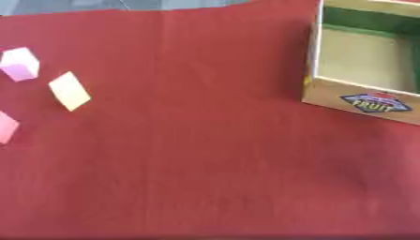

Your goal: Pick up the objects with one hand, pass them to the other hand, and then place them into the box on the other side of the table.

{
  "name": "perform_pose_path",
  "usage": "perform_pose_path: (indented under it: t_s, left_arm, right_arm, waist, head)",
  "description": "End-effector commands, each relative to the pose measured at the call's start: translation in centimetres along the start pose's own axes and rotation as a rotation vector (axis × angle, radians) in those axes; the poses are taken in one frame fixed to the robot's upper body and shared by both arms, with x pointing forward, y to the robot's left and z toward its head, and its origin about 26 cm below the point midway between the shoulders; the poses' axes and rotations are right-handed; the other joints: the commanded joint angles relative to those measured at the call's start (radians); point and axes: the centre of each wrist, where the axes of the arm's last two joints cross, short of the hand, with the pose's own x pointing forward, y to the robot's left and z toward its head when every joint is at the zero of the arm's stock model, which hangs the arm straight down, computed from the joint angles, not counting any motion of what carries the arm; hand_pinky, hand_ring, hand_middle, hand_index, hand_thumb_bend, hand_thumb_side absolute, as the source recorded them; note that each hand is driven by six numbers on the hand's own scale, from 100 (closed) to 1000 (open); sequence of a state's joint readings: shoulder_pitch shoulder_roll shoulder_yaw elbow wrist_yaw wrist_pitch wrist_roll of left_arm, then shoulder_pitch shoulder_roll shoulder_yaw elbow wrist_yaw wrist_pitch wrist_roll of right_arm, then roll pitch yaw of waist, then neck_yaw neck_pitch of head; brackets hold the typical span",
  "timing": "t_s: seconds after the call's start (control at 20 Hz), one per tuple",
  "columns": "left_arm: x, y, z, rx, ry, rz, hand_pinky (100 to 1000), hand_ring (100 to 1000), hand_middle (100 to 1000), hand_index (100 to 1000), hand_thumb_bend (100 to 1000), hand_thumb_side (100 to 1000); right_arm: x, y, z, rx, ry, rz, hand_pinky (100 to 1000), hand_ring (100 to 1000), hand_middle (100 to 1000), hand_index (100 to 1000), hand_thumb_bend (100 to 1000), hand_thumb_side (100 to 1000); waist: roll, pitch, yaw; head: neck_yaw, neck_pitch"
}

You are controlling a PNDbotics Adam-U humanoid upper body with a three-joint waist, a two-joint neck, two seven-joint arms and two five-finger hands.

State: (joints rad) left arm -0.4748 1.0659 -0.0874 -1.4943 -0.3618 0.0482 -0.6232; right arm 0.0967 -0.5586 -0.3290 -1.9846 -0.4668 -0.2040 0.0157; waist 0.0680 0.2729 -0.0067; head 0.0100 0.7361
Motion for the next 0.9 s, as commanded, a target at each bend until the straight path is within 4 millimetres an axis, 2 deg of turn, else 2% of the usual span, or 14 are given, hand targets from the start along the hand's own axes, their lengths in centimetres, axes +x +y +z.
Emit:
perform_pose_path:
  t_s: [0.05, 0.35, 0.9]
  left_arm:
    - [-0.3, 1.8, 0.6, -0.033, 0.057, -0.124, 821, 798, 727, 755, 787, 100]
    - [-0.3, 2.0, -0.1, -0.029, 0.053, -0.173, 816, 788, 714, 756, 779, 100]
    - [-0.4, 2.4, -1.8, -0.064, 0.039, -0.21, 814, 784, 710, 758, 803, 100]
  right_arm:
    - [0.9, -0.2, -0.7, 0.032, -0.02, 0.02, 923, 1000, 859, 952, 100, 588]
    - [0.8, -0.1, -0.6, 0.035, -0.014, 0.022, 924, 1000, 860, 954, 100, 589]
    - [0.5, 0.2, -0.4, 0.037, -0.012, 0.026, 925, 1000, 860, 954, 100, 590]
  waist:
    - [-0.002, -0.022, -0.003]
    - [-0.001, -0.023, -0.005]
    - [-0.011, -0.012, -0.013]
  head:
    - [0.02, -0.004]
    - [0.079, -0.007]
    - [0.078, -0.025]
